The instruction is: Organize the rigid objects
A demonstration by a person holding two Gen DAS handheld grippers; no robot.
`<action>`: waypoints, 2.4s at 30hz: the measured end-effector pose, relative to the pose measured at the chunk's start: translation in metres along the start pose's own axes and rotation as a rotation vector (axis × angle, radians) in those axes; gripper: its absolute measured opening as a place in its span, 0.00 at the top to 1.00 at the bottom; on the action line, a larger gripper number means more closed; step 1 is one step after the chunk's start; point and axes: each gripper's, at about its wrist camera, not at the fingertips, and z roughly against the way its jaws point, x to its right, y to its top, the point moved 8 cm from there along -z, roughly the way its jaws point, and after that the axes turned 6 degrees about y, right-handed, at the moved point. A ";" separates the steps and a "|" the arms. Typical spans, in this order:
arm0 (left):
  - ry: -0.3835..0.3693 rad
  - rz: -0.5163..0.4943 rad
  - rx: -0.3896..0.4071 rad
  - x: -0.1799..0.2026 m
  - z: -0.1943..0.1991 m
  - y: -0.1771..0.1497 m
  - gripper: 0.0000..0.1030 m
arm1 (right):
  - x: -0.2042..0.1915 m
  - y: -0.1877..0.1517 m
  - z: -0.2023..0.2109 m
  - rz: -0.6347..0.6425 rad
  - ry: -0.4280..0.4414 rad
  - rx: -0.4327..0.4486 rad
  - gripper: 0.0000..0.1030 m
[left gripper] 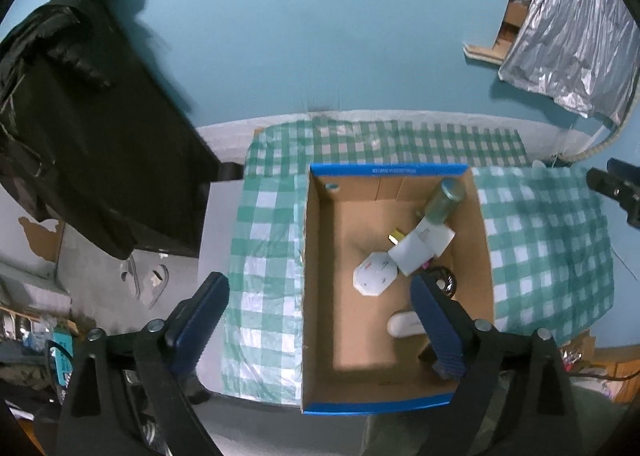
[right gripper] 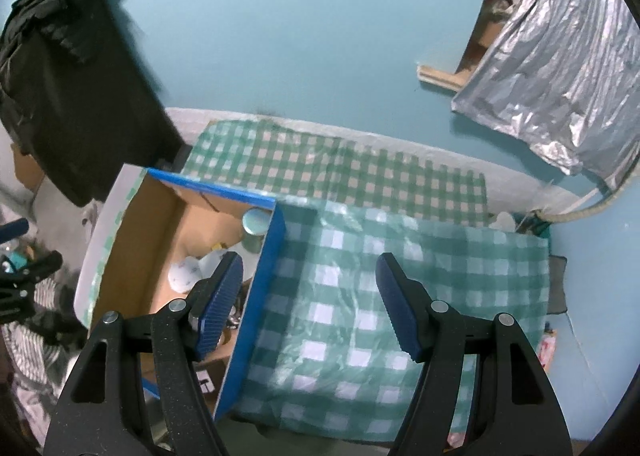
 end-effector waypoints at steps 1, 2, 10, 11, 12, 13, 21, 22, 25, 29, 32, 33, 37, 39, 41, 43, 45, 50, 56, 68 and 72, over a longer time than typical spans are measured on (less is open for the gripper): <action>0.001 0.001 0.005 -0.001 0.002 0.001 0.05 | 0.001 0.001 0.004 -0.002 -0.006 0.008 0.34; 0.007 0.005 0.019 -0.001 0.006 0.003 0.03 | 0.003 0.001 0.007 -0.005 -0.011 0.014 0.34; 0.056 -0.014 0.079 0.002 0.027 0.009 0.01 | 0.010 0.003 0.023 -0.025 -0.042 0.056 0.34; 0.056 -0.013 0.086 0.004 0.030 0.010 0.01 | 0.011 0.004 0.025 -0.026 -0.045 0.061 0.34; 0.055 -0.013 0.090 0.004 0.032 0.011 0.01 | 0.011 0.003 0.026 -0.027 -0.048 0.064 0.34; 0.050 -0.013 0.094 0.006 0.033 0.011 0.01 | 0.012 0.003 0.028 -0.027 -0.051 0.066 0.34; 0.038 -0.010 0.102 0.009 0.038 0.012 0.01 | 0.015 0.002 0.031 -0.033 -0.060 0.068 0.34; 0.038 -0.010 0.102 0.009 0.038 0.012 0.01 | 0.015 0.001 0.031 -0.035 -0.061 0.069 0.34; 0.037 -0.015 0.097 0.011 0.038 0.010 0.01 | 0.017 0.000 0.033 -0.040 -0.063 0.070 0.34; 0.032 -0.012 0.093 0.011 0.039 0.008 0.01 | 0.018 0.000 0.034 -0.038 -0.063 0.070 0.34; 0.032 -0.011 0.090 0.010 0.038 0.008 0.01 | 0.018 -0.001 0.034 -0.038 -0.065 0.067 0.34; 0.032 -0.011 0.091 0.010 0.039 0.008 0.01 | 0.018 0.000 0.033 -0.040 -0.064 0.071 0.34; 0.033 -0.009 0.090 0.010 0.038 0.007 0.01 | 0.019 0.000 0.034 -0.035 -0.067 0.068 0.34; 0.036 -0.013 0.082 0.011 0.036 0.006 0.01 | 0.018 0.000 0.033 -0.035 -0.067 0.065 0.34; 0.040 -0.016 0.077 0.011 0.036 0.004 0.01 | 0.018 0.000 0.034 -0.036 -0.068 0.066 0.34; 0.039 -0.015 0.077 0.011 0.035 0.004 0.01 | 0.017 0.000 0.033 -0.037 -0.067 0.066 0.34; 0.035 -0.016 0.078 0.012 0.035 0.004 0.01 | 0.018 0.000 0.034 -0.038 -0.068 0.067 0.34; 0.022 -0.017 0.074 0.014 0.034 0.005 0.01 | 0.017 0.000 0.033 -0.037 -0.068 0.067 0.34; 0.023 -0.021 0.070 0.014 0.034 0.006 0.01 | 0.017 -0.001 0.033 -0.036 -0.068 0.064 0.34; 0.030 -0.017 0.068 0.012 0.032 0.007 0.01 | 0.017 0.000 0.033 -0.033 -0.067 0.065 0.34; 0.030 -0.016 0.066 0.011 0.031 0.008 0.01 | 0.017 -0.001 0.033 -0.025 -0.065 0.062 0.34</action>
